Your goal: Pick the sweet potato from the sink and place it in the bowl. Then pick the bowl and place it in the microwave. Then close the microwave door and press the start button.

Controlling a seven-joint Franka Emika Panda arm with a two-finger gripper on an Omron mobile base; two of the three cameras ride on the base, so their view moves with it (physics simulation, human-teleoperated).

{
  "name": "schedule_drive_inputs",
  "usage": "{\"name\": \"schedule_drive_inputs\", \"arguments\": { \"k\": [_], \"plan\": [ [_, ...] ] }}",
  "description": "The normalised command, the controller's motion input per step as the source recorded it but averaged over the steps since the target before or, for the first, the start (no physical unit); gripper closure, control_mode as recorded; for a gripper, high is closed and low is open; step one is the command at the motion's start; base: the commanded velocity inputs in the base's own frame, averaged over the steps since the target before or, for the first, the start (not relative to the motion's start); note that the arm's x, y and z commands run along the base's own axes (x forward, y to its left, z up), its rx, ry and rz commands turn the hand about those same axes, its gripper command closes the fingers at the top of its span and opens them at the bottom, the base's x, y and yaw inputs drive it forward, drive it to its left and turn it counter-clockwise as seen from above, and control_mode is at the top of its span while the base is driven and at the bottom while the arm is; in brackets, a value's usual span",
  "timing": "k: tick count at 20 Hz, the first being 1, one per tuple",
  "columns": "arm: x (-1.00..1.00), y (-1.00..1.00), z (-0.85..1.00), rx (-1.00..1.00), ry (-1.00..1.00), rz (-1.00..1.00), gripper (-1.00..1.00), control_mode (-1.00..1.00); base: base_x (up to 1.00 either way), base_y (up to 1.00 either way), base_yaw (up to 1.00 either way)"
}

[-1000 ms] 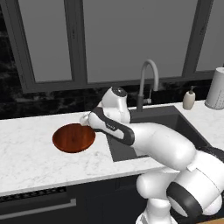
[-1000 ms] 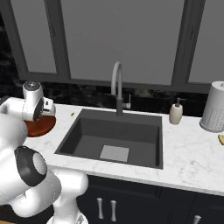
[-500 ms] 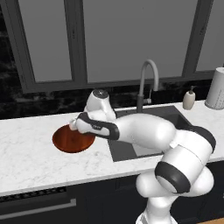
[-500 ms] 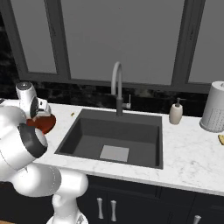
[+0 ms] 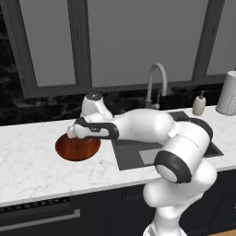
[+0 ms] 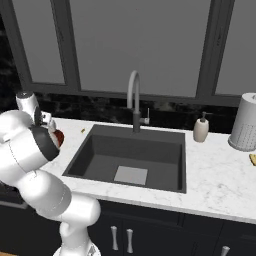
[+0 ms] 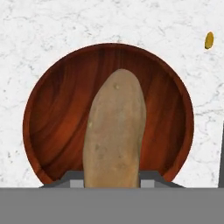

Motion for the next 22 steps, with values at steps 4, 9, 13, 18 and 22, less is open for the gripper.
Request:
{"name": "schedule_drive_inputs", "arguments": {
  "k": [4,9,13,18,22],
  "plan": [
    [0.13,0.06,-0.44,0.00,0.03,0.00,1.00,-1.00,0.00,0.00,0.00],
    [0.12,0.04,-0.46,0.00,0.01,0.00,1.00,-1.00,0.00,0.00,0.00],
    [0.13,0.09,-0.34,0.00,0.03,0.00,1.00,-1.00,0.00,0.00,0.00],
    [0.01,0.13,-0.23,0.00,0.05,0.00,1.00,-1.00,0.00,0.00,0.00],
    [0.03,0.13,-0.22,0.00,0.06,0.00,1.00,-1.00,0.00,0.00,0.00]
  ]
}}
